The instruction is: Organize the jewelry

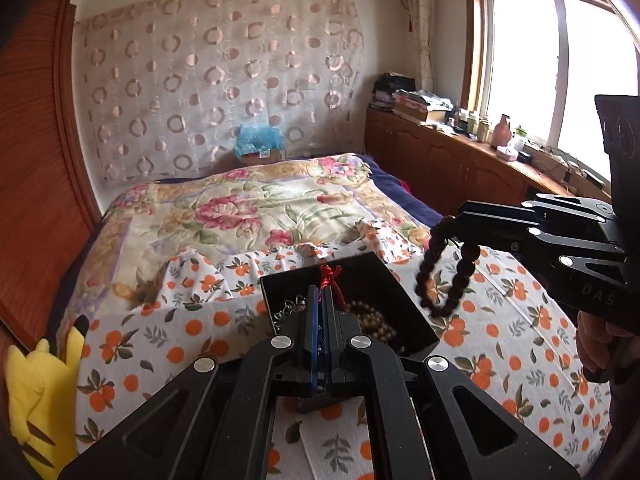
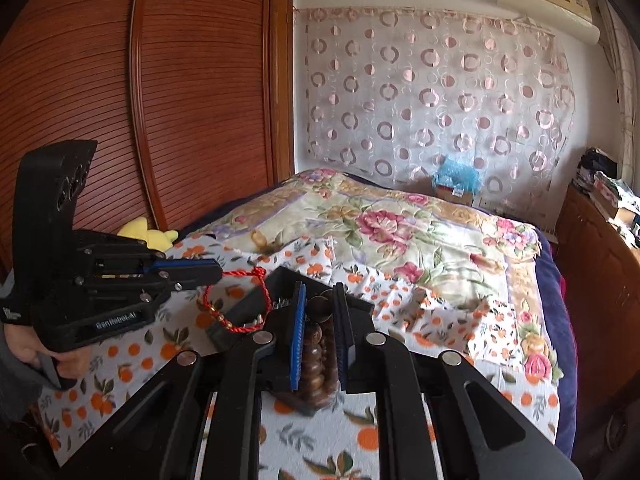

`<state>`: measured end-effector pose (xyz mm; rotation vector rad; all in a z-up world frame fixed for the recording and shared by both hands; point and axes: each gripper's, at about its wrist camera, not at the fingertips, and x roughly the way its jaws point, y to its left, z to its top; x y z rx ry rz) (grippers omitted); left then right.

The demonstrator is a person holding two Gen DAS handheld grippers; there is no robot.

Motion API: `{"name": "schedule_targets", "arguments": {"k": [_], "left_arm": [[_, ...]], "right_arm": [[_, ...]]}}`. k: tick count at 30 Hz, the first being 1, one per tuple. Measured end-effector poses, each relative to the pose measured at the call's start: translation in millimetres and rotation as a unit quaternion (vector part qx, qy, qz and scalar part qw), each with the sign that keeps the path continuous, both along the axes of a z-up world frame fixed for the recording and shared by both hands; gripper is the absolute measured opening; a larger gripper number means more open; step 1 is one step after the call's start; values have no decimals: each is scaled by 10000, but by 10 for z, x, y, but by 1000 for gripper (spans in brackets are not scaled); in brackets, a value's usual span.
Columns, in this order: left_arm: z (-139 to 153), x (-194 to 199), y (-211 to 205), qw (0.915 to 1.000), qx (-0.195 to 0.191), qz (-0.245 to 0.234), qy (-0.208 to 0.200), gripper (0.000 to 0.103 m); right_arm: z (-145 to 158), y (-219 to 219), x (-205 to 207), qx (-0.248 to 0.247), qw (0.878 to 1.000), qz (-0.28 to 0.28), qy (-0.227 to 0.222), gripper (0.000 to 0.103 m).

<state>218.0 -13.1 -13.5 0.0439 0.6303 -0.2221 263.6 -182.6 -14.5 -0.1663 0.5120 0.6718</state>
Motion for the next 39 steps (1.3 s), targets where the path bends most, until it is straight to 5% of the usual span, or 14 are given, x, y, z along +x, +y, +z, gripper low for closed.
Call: {"name": "schedule_targets", "arguments": {"k": [19, 26, 30, 33, 36, 39], "left_arm": [[-203, 197, 14, 9993, -35, 140, 352, 4], [-195, 22, 50, 9991, 53, 278, 319, 31], [-174, -194, 64, 9987, 155, 426, 250, 66], [-150, -366, 85, 9984, 140, 506, 192, 84], [-145, -517, 106, 9980, 129, 592, 179, 91], [-119, -696, 126, 9977, 73, 661, 115, 94]], "right_arm": [[-368, 357, 639, -1, 9986, -196, 487, 15], [-452, 268, 485, -3, 9979, -348, 540, 15], [-500, 127, 248, 119, 9968, -564, 549, 16], [-548, 19, 16, 158, 9954, -784, 525, 38], [-588, -79, -214, 248, 9933, -985, 553, 40], [-593, -159, -433, 348, 9913, -1174, 490, 55]]}}
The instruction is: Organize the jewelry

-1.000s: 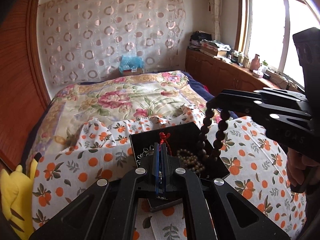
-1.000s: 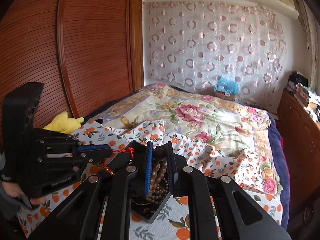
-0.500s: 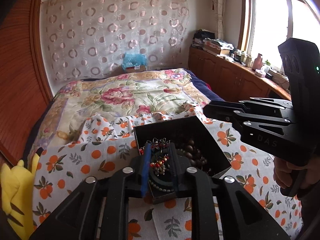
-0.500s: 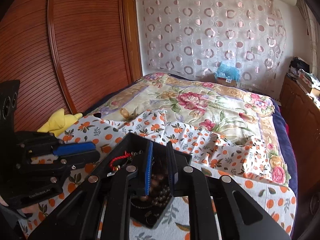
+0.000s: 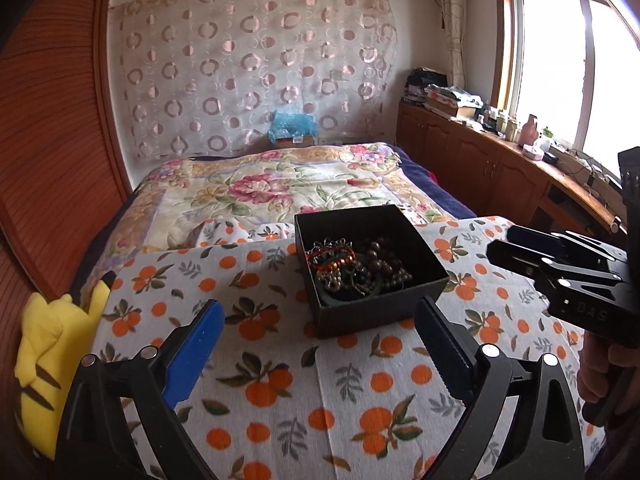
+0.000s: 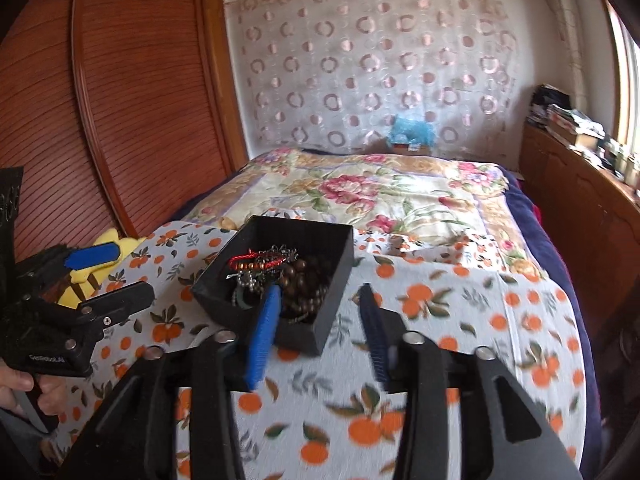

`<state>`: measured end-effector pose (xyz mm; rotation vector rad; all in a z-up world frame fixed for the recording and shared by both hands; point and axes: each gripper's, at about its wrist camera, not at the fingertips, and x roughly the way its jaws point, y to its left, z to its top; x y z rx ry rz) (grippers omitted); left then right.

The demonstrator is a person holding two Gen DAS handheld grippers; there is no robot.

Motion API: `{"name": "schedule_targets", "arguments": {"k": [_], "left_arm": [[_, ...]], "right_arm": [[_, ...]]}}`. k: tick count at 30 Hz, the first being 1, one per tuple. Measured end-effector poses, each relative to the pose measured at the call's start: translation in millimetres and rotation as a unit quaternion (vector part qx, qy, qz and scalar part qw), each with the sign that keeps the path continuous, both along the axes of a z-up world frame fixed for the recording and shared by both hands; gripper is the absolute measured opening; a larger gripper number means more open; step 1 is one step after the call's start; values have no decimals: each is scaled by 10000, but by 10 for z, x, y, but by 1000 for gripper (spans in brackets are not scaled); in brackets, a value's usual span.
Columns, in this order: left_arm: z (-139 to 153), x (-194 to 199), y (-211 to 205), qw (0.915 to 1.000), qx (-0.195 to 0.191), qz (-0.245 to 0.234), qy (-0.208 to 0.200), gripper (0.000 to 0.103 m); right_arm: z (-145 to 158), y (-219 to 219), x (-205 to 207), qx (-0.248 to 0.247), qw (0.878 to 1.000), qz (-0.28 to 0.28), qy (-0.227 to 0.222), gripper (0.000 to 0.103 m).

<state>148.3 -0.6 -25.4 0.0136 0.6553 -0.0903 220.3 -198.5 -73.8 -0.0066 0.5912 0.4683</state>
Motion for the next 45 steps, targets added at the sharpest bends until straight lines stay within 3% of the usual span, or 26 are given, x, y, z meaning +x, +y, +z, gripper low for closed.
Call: {"name": "schedule_targets", "arguments": {"k": [2, 8, 11, 19, 45], "left_arm": [[26, -128, 1, 9999, 6, 41, -91, 95], [136, -544, -5, 9991, 47, 192, -367, 95], [187, -735, 0, 9981, 71, 328, -516, 95], [283, -990, -28, 9967, 151, 413, -683, 95], [317, -1033, -25, 9964, 76, 389, -751, 95]], "right_arm": [[30, -63, -182, 103, 9998, -104, -106, 70], [154, -131, -664, 175, 9983, -289, -474, 93], [222, -155, -860, 216, 9970, -380, -645, 99], [335, -239, -1161, 318, 9941, -486, -916, 100], [274, -302, -1203, 309, 9932, -639, -918, 100]]}}
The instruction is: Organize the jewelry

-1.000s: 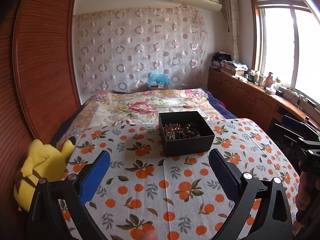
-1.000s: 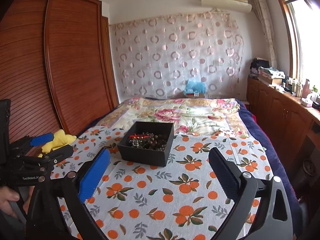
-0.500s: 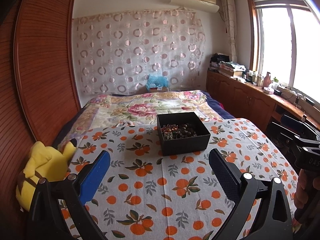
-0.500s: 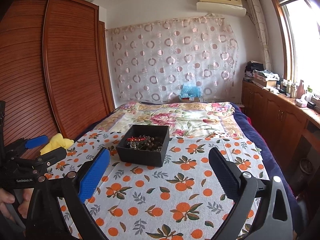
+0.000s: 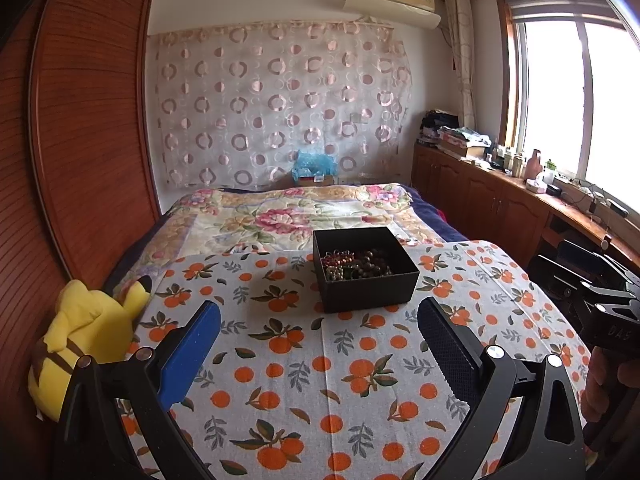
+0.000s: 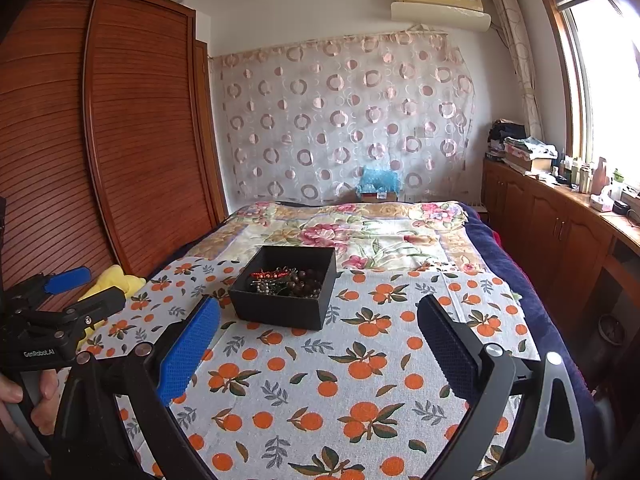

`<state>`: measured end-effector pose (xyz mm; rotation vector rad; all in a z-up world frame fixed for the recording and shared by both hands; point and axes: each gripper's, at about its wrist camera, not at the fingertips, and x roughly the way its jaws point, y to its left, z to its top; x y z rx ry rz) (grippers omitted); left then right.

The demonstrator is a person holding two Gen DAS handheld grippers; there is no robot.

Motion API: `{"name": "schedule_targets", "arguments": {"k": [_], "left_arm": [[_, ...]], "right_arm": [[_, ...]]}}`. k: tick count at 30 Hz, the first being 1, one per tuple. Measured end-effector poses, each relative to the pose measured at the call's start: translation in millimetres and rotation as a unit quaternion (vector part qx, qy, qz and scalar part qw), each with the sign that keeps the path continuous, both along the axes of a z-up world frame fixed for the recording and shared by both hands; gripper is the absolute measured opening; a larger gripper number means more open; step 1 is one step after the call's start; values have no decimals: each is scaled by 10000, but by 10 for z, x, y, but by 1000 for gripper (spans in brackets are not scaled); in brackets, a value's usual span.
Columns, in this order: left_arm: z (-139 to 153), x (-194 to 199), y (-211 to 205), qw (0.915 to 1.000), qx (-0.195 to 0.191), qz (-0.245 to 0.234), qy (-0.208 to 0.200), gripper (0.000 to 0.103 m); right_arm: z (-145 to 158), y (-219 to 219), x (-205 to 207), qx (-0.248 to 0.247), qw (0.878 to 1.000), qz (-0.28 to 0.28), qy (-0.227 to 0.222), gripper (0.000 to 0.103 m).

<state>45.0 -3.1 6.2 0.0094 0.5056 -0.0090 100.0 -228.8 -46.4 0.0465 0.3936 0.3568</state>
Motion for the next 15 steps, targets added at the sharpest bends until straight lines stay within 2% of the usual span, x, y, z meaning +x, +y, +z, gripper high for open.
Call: {"name": "schedule_targets", "arguments": {"k": [15], "left_arm": [[-3, -8, 14, 10000, -11, 3, -8, 95]], "right_arm": [[-8, 6, 17, 5, 10000, 10, 6, 100]]}}
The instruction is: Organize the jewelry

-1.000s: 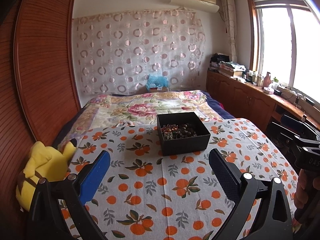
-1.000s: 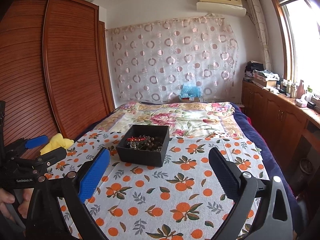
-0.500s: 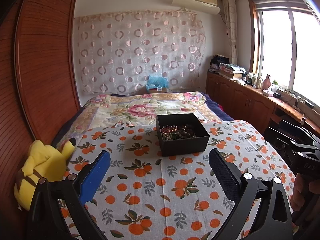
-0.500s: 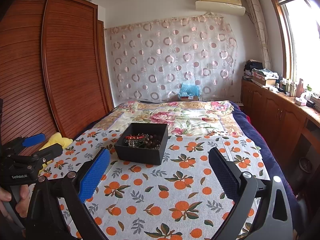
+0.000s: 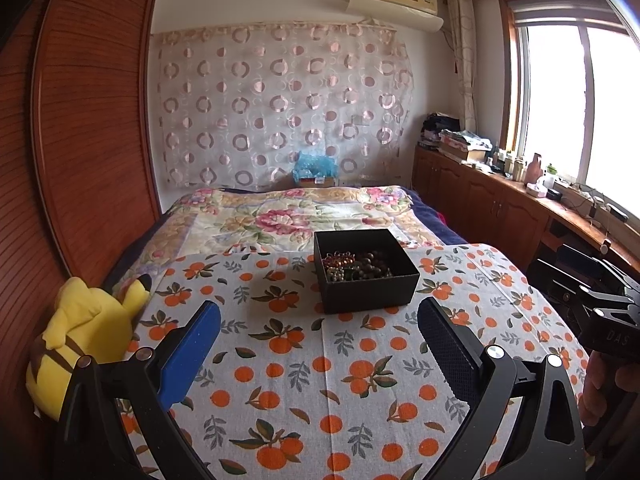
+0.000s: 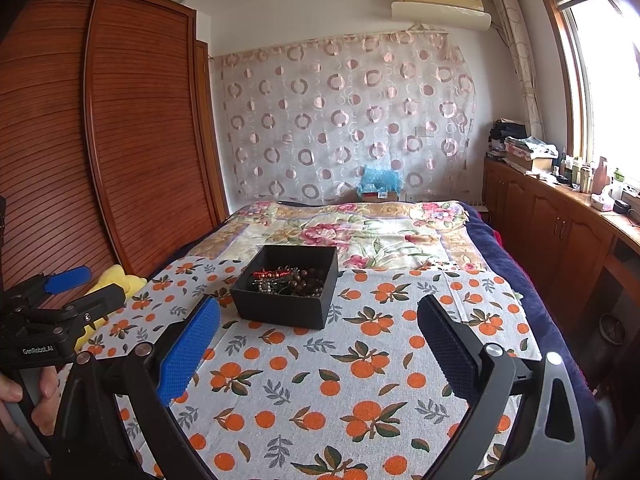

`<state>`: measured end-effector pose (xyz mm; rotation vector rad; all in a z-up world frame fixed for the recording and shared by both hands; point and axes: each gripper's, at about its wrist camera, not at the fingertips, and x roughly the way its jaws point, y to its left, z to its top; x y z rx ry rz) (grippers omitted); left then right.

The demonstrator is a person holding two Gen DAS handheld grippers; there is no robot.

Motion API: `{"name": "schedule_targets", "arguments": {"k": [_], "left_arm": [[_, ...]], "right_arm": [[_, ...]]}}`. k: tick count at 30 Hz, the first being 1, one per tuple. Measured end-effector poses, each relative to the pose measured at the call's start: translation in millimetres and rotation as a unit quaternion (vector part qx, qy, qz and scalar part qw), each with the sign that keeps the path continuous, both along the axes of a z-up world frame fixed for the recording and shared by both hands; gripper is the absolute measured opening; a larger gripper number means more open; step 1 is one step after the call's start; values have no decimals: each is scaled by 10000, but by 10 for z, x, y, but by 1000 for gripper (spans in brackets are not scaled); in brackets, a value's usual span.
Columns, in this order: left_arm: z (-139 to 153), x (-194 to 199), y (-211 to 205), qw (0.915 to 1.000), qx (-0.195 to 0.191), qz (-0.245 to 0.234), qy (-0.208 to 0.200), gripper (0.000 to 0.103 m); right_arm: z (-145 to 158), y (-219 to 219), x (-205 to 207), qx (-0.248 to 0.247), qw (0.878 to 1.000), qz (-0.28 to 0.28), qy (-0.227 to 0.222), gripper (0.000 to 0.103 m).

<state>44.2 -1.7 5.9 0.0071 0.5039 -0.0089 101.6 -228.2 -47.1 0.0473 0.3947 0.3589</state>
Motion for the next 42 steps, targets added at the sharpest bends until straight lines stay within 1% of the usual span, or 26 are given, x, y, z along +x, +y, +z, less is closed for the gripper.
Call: {"name": "schedule_targets", "arguments": {"k": [42], "left_arm": [[-16, -12, 34, 10000, -22, 8, -3, 95]], "right_arm": [[2, -4, -2, 0, 10000, -2, 0, 100]]}}
